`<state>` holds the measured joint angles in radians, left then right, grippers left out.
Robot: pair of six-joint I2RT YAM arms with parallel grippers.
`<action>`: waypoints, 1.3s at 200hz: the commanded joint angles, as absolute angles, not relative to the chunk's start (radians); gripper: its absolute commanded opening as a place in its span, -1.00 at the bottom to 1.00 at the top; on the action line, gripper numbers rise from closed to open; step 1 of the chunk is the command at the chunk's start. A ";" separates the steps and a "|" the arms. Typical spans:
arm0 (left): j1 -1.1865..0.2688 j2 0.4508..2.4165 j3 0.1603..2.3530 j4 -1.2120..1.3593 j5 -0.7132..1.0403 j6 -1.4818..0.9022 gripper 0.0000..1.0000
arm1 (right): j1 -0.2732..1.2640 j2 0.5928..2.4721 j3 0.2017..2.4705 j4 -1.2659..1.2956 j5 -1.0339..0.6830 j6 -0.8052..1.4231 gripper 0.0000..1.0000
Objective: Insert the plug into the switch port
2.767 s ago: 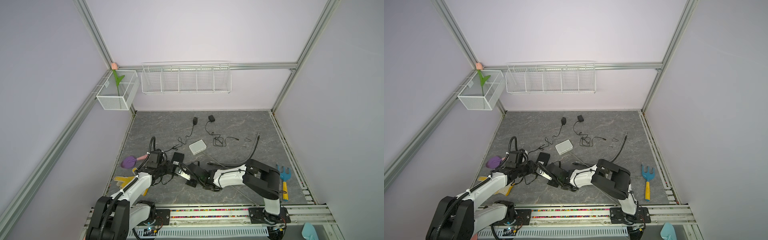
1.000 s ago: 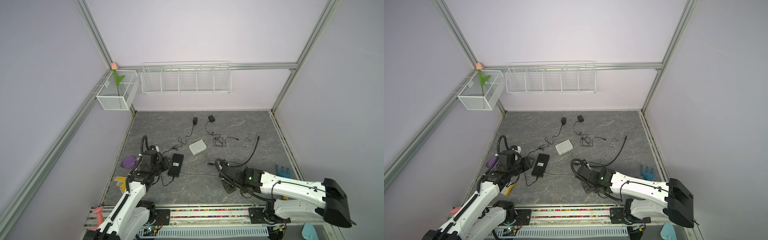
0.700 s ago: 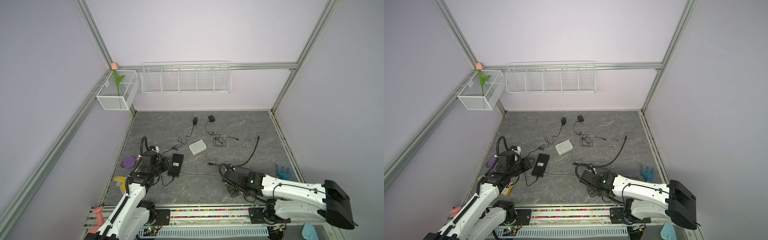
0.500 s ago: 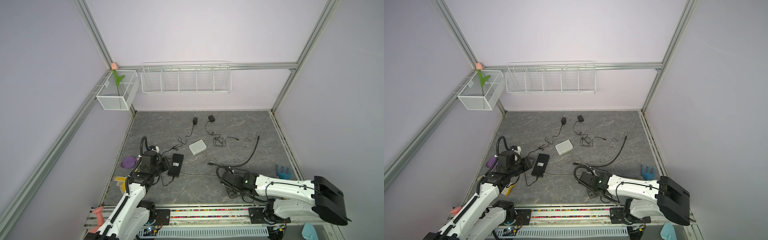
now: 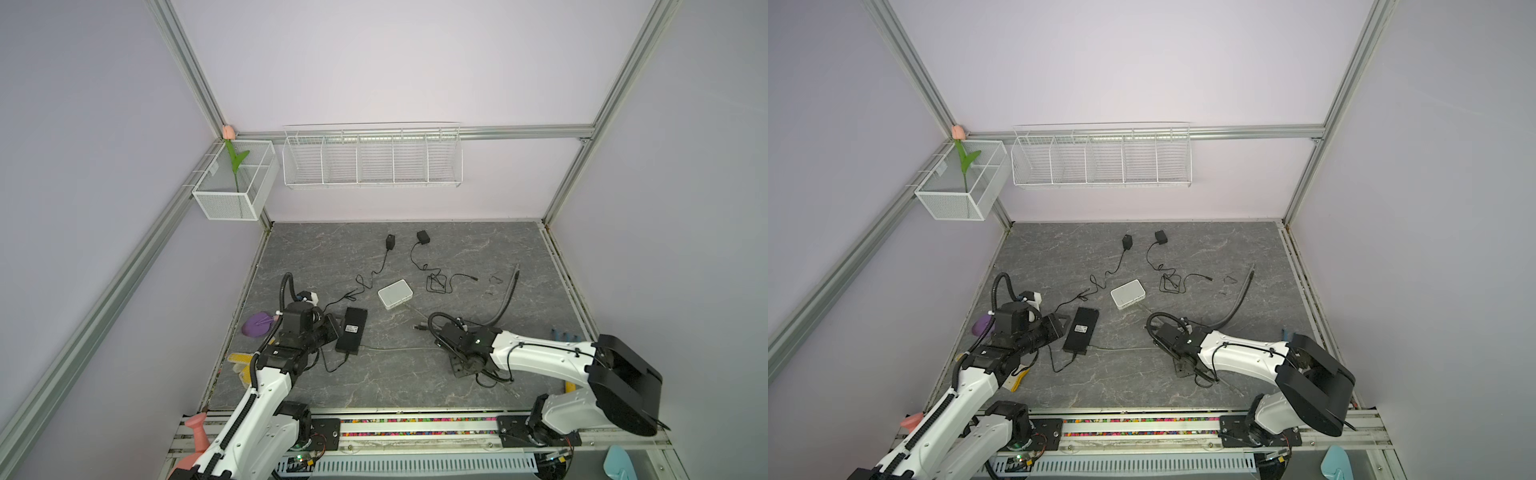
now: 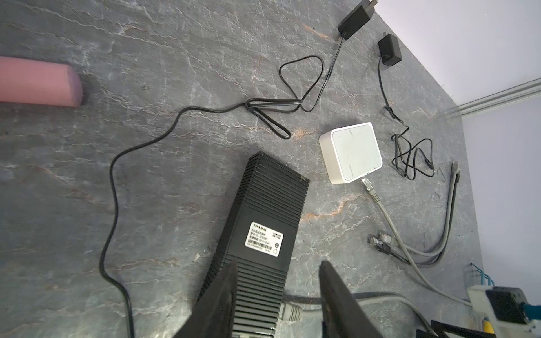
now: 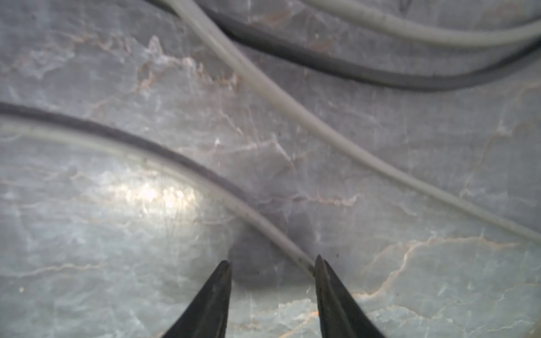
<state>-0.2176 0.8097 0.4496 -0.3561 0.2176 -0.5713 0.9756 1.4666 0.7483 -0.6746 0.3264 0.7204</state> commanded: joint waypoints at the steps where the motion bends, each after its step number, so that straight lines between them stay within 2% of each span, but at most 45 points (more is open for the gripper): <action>1: -0.212 0.778 0.460 -0.400 0.207 -0.552 -0.08 | 1.001 1.472 0.795 -0.698 0.321 0.684 -0.06; 46: -0.209 0.791 0.460 -0.372 0.218 -0.557 -0.07 | 1.050 1.324 0.852 -0.742 0.426 0.574 -0.05; 79: -0.209 0.825 0.483 -0.361 0.233 -0.552 -0.07 | 0.988 1.316 0.936 -0.620 0.354 0.361 0.02; 132: -0.209 0.693 0.458 -0.391 0.274 -0.589 -0.06 | 0.849 1.596 1.136 -0.514 0.138 0.141 -0.02; 187: -0.209 0.600 0.430 -0.420 0.311 -0.627 -0.05 | 0.788 1.871 1.326 -0.519 0.117 0.066 -0.22; 260: -0.209 0.592 0.439 -0.399 0.358 -0.642 -0.03 | 0.743 2.009 1.395 -0.535 0.101 0.048 -0.23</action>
<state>-0.2157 0.5983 0.4389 -0.3954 0.3321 -0.6289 0.7597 1.9812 1.3712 -0.5186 0.1295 0.0704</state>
